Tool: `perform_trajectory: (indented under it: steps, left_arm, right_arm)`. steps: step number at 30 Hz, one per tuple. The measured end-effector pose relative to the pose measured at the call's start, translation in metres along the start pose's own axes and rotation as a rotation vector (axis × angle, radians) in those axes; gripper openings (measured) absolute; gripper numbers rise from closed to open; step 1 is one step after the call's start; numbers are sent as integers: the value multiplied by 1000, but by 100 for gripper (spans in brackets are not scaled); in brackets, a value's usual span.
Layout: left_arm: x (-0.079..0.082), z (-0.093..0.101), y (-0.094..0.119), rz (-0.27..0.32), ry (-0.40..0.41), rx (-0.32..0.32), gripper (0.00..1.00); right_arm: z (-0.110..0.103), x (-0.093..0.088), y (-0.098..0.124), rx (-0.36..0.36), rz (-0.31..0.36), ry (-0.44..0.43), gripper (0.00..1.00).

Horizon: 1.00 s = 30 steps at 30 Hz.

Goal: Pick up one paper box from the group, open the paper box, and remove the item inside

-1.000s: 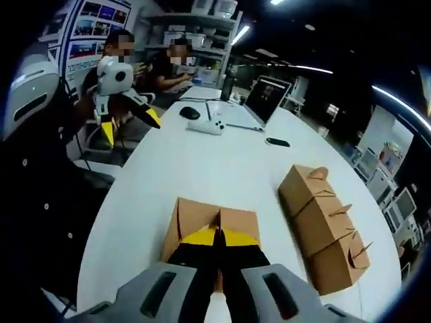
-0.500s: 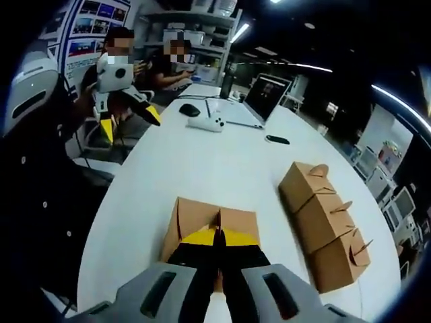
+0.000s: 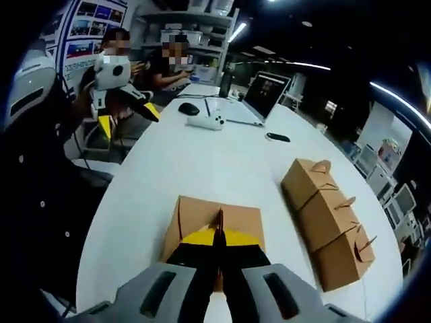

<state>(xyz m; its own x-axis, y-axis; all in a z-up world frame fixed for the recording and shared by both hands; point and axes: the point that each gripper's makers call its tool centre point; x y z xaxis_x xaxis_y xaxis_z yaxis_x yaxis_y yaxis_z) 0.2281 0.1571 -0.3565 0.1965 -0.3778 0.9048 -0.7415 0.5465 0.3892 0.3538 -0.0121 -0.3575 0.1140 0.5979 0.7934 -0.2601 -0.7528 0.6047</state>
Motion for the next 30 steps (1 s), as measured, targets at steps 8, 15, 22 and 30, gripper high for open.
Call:
perform_trajectory:
  steps: [8, 15, 22, 30]
  left_arm:
    - [0, 0, -1, 1, 0, -4, 63]
    - [2, 1, -5, 4, -8, -16, 63]
    - [10, 3, -18, 10, -33, -63, 64]
    - [17, 4, -29, 9, -68, -133, 64]
  right_arm:
    - [5, 7, 11, -12, 52, -80, 29]
    - [13, 15, 35, -53, 174, -190, 43]
    - [14, 4, 69, -150, 227, -252, 49]
    - [2, -31, 115, -278, 244, -324, 59]
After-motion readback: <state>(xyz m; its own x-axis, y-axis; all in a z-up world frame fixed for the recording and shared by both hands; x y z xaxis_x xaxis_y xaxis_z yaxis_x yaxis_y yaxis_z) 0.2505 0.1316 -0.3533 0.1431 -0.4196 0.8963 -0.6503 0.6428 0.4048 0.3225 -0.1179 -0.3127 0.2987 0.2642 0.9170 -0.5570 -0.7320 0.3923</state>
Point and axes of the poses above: the point that each gripper's makers call its tool centre point, and the gripper's own axes: y roughly backward along the fingers, z roughly to its right, x roughly out of its top, and after that the axes turned 14 degrees about -y, right-handed
